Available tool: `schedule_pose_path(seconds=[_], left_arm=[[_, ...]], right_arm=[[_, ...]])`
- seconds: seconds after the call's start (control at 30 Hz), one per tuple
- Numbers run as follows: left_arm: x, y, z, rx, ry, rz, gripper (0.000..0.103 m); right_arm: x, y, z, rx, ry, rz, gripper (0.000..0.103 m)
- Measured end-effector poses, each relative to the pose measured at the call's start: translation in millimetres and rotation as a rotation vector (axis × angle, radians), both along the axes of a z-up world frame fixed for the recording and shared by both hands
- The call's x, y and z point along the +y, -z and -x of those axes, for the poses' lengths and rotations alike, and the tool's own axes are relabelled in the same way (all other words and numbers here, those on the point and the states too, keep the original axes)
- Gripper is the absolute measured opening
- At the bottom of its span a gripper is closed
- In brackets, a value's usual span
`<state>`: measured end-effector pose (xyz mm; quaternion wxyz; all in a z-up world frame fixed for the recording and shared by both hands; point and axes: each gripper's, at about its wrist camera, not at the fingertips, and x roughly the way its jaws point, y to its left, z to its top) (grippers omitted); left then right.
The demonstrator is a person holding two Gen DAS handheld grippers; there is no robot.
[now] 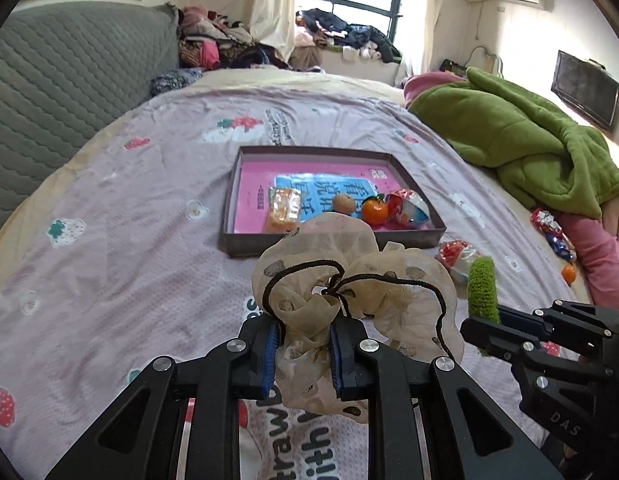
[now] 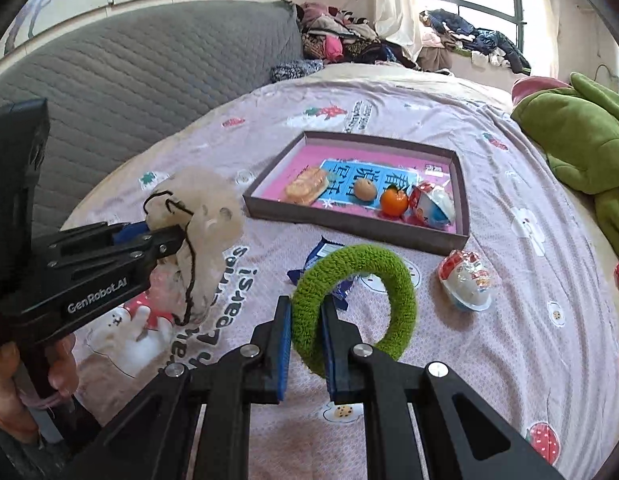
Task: Organize objects
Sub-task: 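Lift the scrunchie and green ring and carry them over the tray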
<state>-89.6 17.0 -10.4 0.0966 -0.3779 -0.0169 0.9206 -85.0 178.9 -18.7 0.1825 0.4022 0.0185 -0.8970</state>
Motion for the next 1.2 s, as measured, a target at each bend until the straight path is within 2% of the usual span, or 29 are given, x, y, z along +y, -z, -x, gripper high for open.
schedule_pose_path(seconds=[0.4, 1.2], left_arm=[[-11.0, -17.9, -30.5, 0.035, -0.013, -0.010, 0.021], [-16.5, -55.2, -45.6, 0.126, -0.040, 0.012, 0.021]], right_arm=[[0.4, -23.8, -19.8, 0.042, 0.011, 0.047, 0.014], [-5.1, -61.0, -29.2, 0.126, 0.010, 0.101, 0.014]])
